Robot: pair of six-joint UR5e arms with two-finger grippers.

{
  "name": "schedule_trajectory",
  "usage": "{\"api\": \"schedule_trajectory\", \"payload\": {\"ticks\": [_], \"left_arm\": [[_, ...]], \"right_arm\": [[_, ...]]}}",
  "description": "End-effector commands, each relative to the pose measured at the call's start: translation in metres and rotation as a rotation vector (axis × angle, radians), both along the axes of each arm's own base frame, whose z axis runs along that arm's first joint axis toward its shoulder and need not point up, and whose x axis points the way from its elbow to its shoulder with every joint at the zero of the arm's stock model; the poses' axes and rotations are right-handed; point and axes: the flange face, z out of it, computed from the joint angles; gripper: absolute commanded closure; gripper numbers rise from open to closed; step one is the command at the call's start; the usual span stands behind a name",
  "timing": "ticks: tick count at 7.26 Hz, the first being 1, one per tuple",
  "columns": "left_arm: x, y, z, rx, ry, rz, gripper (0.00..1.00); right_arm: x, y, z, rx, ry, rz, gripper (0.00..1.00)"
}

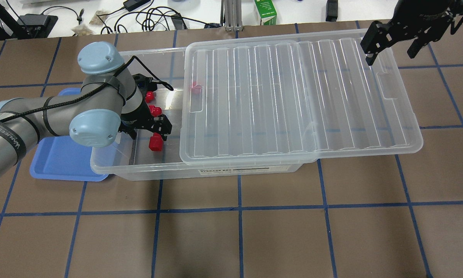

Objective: Place red block in blue tray from box

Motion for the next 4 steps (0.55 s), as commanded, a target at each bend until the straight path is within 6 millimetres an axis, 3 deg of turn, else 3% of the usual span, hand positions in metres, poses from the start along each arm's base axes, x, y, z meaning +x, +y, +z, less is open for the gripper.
{"api": "schedule_trajectory", "payload": {"ticks": [1, 4], "left_arm": [[0.007, -0.004, -0.017, 0.021, 0.001, 0.01, 0.0], [0.008, -0.006, -0.032, 0.044, 0.0, 0.03, 0.0]], "right_arm": [[0.001, 0.001, 0.0, 0.001, -0.011, 0.0, 0.0], [0.001, 0.0, 0.0, -0.004, -0.012, 0.0, 0.0]]}}
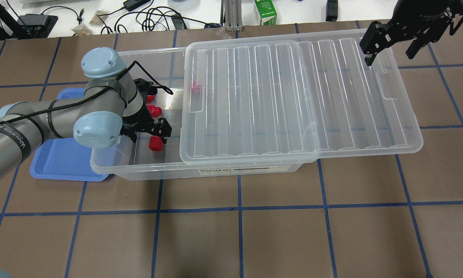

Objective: Place red block in blue tray from box

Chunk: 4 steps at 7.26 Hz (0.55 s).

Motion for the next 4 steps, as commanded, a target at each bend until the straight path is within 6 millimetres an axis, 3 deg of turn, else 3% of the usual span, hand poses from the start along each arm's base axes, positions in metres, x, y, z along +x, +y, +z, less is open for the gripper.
{"api": "schedule_trajectory", "payload": {"ticks": [1, 4], "left_arm": [[0.0, -0.002, -0.012, 0.017, 0.001, 0.006, 0.0], [0.001, -0.004, -0.036, 0.022, -0.001, 0.005, 0.1]], "right_arm": [[0.0, -0.001, 0.0, -0.005, -0.001, 0.001, 0.0], [0.0, 0.0, -0.001, 0.003, 0.001, 0.003, 0.0]]}}
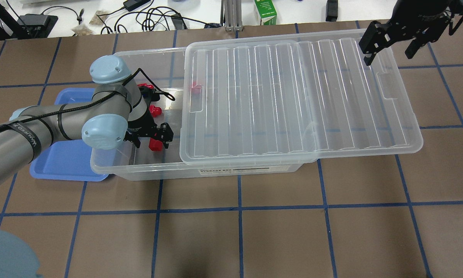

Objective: Place red block in blue tray from box

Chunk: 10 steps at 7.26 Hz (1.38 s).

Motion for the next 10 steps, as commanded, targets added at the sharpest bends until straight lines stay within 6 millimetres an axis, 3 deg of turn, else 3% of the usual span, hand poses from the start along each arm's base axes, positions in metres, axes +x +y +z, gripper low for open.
{"api": "schedule_trajectory", "payload": {"ticks": [1, 4, 5, 6, 8, 10], "left_arm": [[0.0, -0.003, -0.013, -0.005, 0.0, 0.0, 0.28], [-0.001, -0.005, -0.006, -0.022, 0.0, -0.004, 0.89], [-0.002, -0.005, -0.002, -0.031, -0.002, -0.003, 0.96], [-0.004, -0.006, 0.013, -0.06, -0.005, -0.006, 0.96], [-0.004, -0.01, 0.055, -0.074, -0.006, -0.002, 0.96], [-0.001, -0.014, 0.112, -0.048, -0.008, 0.002, 0.96]], "right_arm": [[0.0, 0.0, 0.0, -0.002, 0.0, 0.0, 0.0], [0.0, 0.0, 0.0, 0.002, 0.001, 0.0, 0.0], [0.0, 0.0, 0.0, 0.002, 0.001, 0.0, 0.0], [-0.001, 0.0, -0.001, 0.005, 0.005, 0.0, 0.0], [-0.001, -0.001, 0.0, -0.004, 0.008, 0.001, 0.0], [-0.002, -0.001, 0.0, -0.004, 0.015, -0.002, 0.0]]}}
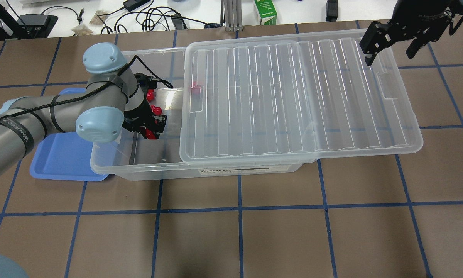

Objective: Place red block in blue tray from box

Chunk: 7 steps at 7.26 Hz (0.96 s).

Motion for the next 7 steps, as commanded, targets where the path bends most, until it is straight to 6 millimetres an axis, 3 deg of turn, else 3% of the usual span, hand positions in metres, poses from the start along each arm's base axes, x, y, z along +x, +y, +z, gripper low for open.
{"api": "schedule_trajectory", "payload": {"ticks": [1, 2, 3, 5, 7], "left_arm": [[0.005, -0.003, 0.07, 0.028, -0.008, 0.005, 0.96], [0.018, -0.005, 0.097, 0.033, -0.033, 0.021, 0.96], [0.041, -0.005, 0.11, 0.039, -0.032, 0.036, 0.96], [0.122, -0.008, 0.12, 0.028, -0.013, 0.042, 0.96], [0.211, -0.004, 0.098, 0.058, 0.027, -0.037, 0.96]], "right_arm": [[-0.001, 0.0, 0.001, -0.003, 0.007, -0.002, 0.0], [-0.008, -0.003, -0.002, 0.001, 0.008, 0.0, 0.0], [-0.033, -0.005, -0.006, 0.008, 0.007, -0.038, 0.0], [-0.084, -0.014, -0.024, 0.036, -0.005, -0.098, 0.0], [-0.138, -0.04, -0.064, 0.023, -0.002, -0.117, 0.0]]}}
